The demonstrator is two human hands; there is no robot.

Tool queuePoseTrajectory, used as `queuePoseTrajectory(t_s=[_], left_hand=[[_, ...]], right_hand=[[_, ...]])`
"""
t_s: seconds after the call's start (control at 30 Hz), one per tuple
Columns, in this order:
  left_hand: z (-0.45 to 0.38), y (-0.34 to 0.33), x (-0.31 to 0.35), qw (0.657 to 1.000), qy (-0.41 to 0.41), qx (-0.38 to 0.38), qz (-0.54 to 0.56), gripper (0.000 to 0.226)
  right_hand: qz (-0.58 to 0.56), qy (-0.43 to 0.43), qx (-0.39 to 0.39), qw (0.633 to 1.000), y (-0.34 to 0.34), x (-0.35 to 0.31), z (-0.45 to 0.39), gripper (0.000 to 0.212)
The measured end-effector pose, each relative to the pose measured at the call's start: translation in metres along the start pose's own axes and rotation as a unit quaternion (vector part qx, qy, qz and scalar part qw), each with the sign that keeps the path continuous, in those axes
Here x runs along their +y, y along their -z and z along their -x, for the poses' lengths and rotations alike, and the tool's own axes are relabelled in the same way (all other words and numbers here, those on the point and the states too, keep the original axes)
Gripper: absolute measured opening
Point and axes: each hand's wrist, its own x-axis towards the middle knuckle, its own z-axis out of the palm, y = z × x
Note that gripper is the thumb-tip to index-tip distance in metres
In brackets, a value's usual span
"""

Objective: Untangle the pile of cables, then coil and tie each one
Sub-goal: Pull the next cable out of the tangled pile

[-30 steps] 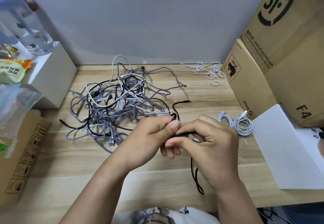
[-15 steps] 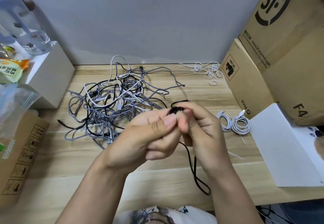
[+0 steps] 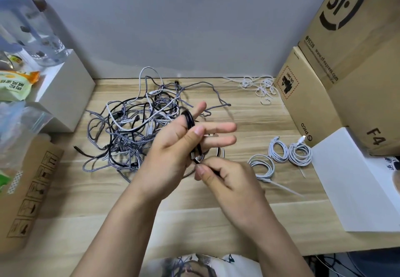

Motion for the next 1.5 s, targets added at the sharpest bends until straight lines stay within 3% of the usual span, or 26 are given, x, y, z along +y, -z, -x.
queuePoseTrajectory(t_s=[0.1,0.17,0.23,0.3,0.43,0.63,0.77,0.87,1.0,1.1,1.2,1.27,1.5], left_hand=[[0.001,-0.001,-0.004,0.996,0.052,-0.017,-0.063,0.046],[0.001,0.000,-0.008,0.985,0.069,-0.021,-0.156,0.051],[0.003,0.000,-0.011,0.966,0.067,-0.031,-0.249,0.039],[0.006,-0.004,-0.010,0.965,0.087,-0.038,-0.243,0.021],[0.009,-0.007,-0.004,0.966,0.119,-0.063,-0.222,0.039],[0.012,-0.002,-0.004,0.975,0.133,-0.125,-0.125,0.067],[0.015,0.003,0.001,0.970,0.132,-0.203,-0.036,0.048],[0.016,0.005,0.005,0.963,0.100,-0.245,0.060,0.031],[0.015,0.000,0.015,0.928,0.026,-0.293,0.229,0.022],[0.011,-0.002,0.026,0.920,-0.029,-0.232,0.314,0.016],[0.007,-0.008,0.024,0.982,-0.078,-0.051,0.166,0.009],[0.005,-0.004,0.018,0.994,-0.086,0.039,0.056,0.011],[0.006,0.001,0.004,0.985,-0.073,0.036,-0.153,0.015]], right_hand=[[0.078,0.038,0.059,0.994,0.008,0.000,-0.001,0.020],[0.066,0.049,0.092,0.992,0.011,-0.003,0.000,0.022],[0.051,0.073,0.117,0.989,0.015,-0.006,0.001,0.021],[0.069,0.107,0.137,0.982,0.019,-0.007,0.002,0.016],[0.041,0.174,0.151,0.972,0.027,-0.012,0.002,0.014],[-0.015,0.212,0.167,0.963,0.028,-0.014,-0.006,0.016],[-0.130,0.193,0.155,0.960,0.030,-0.010,-0.009,0.008],[-0.144,0.174,0.160,0.961,0.027,-0.010,-0.011,0.013],[-0.248,0.076,0.094,0.961,0.018,-0.009,-0.013,0.021],[-0.209,0.037,-0.004,0.977,0.006,-0.006,-0.010,0.016],[-0.107,0.021,-0.036,0.993,-0.002,-0.008,-0.003,0.022],[-0.038,0.045,-0.008,0.998,-0.003,-0.011,0.001,0.033],[0.054,0.090,0.105,0.989,0.006,-0.018,0.005,0.022]])
